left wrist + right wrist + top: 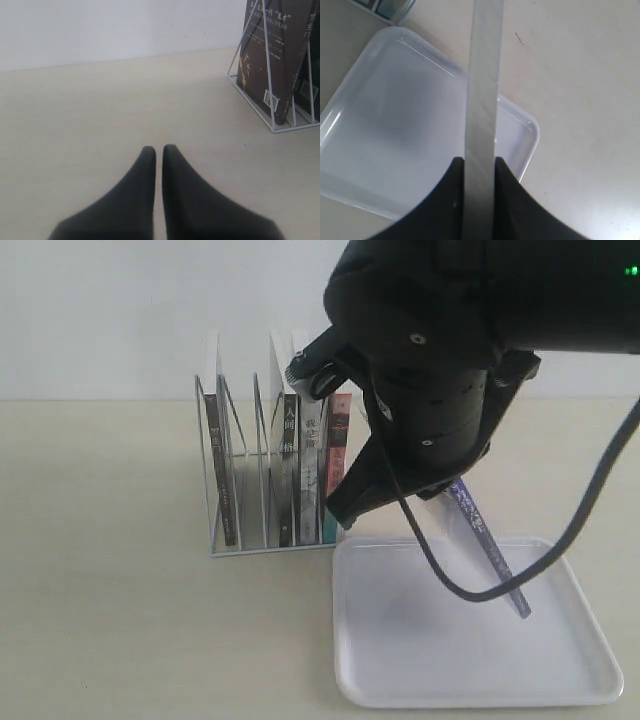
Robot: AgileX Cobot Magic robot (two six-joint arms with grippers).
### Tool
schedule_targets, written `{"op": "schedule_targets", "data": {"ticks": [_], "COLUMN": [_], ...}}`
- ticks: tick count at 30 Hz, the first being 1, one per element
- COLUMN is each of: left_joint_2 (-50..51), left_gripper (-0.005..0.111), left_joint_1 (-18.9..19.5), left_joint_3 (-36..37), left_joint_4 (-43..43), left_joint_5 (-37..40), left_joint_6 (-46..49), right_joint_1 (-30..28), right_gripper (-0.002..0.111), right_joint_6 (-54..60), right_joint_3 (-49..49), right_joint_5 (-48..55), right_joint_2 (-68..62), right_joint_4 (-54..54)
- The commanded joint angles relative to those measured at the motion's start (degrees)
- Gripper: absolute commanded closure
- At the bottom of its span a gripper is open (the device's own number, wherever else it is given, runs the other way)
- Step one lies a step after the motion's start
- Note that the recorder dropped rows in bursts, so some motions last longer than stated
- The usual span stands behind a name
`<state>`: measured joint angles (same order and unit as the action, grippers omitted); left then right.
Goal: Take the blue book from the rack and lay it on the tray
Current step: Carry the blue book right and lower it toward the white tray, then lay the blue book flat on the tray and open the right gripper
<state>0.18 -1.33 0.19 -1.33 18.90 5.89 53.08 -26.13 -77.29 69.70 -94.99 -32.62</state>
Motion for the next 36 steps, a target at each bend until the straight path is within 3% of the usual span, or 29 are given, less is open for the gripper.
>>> {"op": "schedule_targets", "data": {"ticks": [1,18,28,31,36], "left_joint_2": [-0.2,-0.2,-0.2,-0.2,-0.2], "left_gripper": [0.102,0.102,0.102,0.102,0.102], "left_joint_1": [0.1,0.1,0.1,0.1,0.1], "left_joint_3": [-0.2,-0.2,-0.2,-0.2,-0.2], "left_joint_4": [-0.1,-0.1,-0.1,-0.1,-0.1], "left_joint_5": [-0.9,-0.9,-0.9,-0.9,-0.9], "left_joint_6": [0.1,0.1,0.1,0.1,0.1], "right_joint_1": [0.0,-2.9,-2.9,-2.9,-2.9], "right_gripper": [0.108,0.108,0.107,0.096,0.06], "right_joint_6": [-0.1,-1.1,-2.1,-2.1,-3.1], "right_joint_3": [2.6,12.5,12.9,12.9,12.6], "right_joint_5": [0.3,0.3,0.3,0.3,0.3], "right_joint_2": [0.6,0.4,0.4,0.4,0.4], "right_joint_4": [-0.6,4.7,15.7,16.3,16.5]}}
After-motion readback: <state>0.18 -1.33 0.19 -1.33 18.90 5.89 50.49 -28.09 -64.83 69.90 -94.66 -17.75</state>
